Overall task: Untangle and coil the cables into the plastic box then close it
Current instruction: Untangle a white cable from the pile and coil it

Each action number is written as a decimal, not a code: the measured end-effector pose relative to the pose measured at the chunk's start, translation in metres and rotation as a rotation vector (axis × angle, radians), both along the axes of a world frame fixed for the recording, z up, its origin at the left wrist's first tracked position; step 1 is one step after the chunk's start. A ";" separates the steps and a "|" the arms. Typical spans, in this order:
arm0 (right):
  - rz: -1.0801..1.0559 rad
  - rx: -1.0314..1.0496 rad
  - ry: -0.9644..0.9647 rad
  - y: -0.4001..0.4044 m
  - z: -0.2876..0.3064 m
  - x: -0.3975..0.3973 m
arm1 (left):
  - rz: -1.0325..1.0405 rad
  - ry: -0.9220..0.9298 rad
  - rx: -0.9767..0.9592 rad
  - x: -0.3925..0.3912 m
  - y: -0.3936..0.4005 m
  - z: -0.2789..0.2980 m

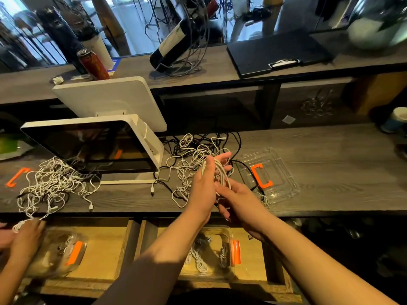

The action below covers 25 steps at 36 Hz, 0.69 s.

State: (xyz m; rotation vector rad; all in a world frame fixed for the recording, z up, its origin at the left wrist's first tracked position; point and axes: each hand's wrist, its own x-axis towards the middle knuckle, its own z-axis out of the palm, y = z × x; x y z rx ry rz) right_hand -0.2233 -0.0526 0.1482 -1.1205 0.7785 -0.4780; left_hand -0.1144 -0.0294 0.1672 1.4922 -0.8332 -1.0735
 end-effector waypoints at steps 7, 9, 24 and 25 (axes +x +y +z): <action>0.026 0.195 -0.154 0.001 -0.004 -0.008 | 0.011 0.070 -0.005 0.002 0.002 -0.004; 0.033 0.381 -0.283 0.002 -0.005 -0.008 | -0.013 0.079 0.008 0.000 0.002 -0.003; 0.078 -0.080 -0.005 0.000 0.004 -0.010 | 0.132 0.148 0.013 -0.003 0.005 -0.005; 0.081 -0.078 -0.008 -0.001 0.004 -0.010 | 0.136 0.154 0.007 -0.003 0.006 -0.005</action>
